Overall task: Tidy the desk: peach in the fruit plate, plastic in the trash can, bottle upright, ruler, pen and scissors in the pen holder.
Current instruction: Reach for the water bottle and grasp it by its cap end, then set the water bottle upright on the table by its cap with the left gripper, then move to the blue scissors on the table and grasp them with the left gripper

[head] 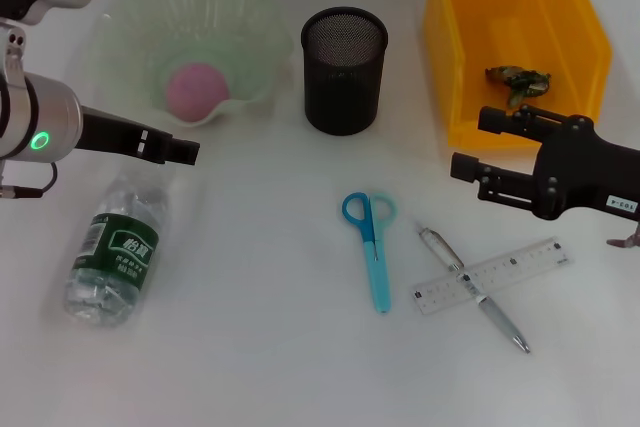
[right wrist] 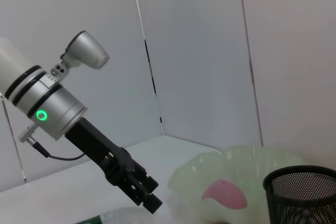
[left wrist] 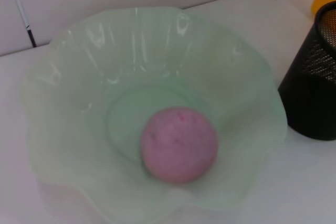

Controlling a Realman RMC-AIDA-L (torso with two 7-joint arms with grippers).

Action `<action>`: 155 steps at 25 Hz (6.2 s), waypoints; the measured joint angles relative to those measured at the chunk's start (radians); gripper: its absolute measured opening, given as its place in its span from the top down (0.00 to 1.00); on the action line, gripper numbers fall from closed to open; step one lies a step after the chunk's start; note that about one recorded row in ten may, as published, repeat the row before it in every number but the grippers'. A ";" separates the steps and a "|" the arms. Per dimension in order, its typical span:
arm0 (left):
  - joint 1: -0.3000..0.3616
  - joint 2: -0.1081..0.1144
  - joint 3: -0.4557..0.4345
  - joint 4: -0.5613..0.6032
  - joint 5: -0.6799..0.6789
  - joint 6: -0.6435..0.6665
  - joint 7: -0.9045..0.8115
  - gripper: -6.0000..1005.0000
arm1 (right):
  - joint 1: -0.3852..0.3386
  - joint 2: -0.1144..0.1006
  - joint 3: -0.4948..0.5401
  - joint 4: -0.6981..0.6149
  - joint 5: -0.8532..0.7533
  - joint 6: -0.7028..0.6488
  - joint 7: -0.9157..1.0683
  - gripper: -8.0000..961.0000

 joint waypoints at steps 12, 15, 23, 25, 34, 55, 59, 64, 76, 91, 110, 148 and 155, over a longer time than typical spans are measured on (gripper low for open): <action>-0.043 0.002 -0.013 -0.091 0.001 -0.027 -0.003 0.16 | 0.010 -0.001 -0.012 -0.005 -0.153 -0.089 -0.023 0.24; -0.049 0.002 -0.013 -0.097 0.001 -0.027 -0.003 0.16 | 0.009 -0.001 -0.010 -0.005 -0.161 -0.099 -0.023 0.24; -0.054 0.003 -0.013 -0.104 0.001 -0.028 -0.003 0.17 | 0.012 -0.002 -0.009 -0.003 -0.163 -0.103 -0.018 0.24; -0.061 0.004 -0.013 -0.114 0.001 -0.028 -0.003 0.18 | 0.012 -0.002 -0.012 -0.003 -0.163 -0.104 -0.017 0.24; -0.092 0.003 -0.015 -0.171 0.011 -0.038 -0.002 0.24 | 0.012 -0.002 -0.016 0.000 -0.163 -0.107 -0.011 0.24; -0.149 0.005 -0.019 -0.267 0.039 -0.040 0.018 0.44 | 0.013 -0.001 -0.017 0.002 -0.163 -0.119 0.007 0.24; -0.167 0.005 -0.018 -0.263 0.035 -0.007 0.067 0.53 | 0.018 -0.001 -0.017 0.002 -0.163 -0.117 0.013 0.24; -0.172 0.005 -0.015 -0.263 0.043 -0.004 0.088 0.54 | 0.021 -0.001 -0.016 0.002 -0.163 -0.116 0.016 0.24; 0.015 0.005 -0.107 0.020 -0.232 0.023 0.572 0.55 | 0.019 -0.002 -0.007 -0.007 -0.163 -0.128 0.041 0.24; 0.107 0.011 -0.629 -0.391 -0.877 0.196 1.320 0.56 | 0.027 -0.003 -0.015 -0.012 -0.166 -0.130 0.055 0.24; 0.094 0.003 -0.646 -0.440 -0.938 0.224 1.448 0.57 | 0.030 -0.003 -0.015 -0.022 -0.189 -0.129 0.070 0.25; 0.126 0.003 -0.474 -0.854 -1.149 0.618 1.986 0.14 | 0.302 -0.008 0.041 -0.929 -0.871 -0.538 1.338 0.25; 0.119 0.004 -0.473 -0.878 -1.142 0.562 1.983 0.14 | 0.500 0.005 -0.347 -0.728 -1.040 -0.418 1.599 0.25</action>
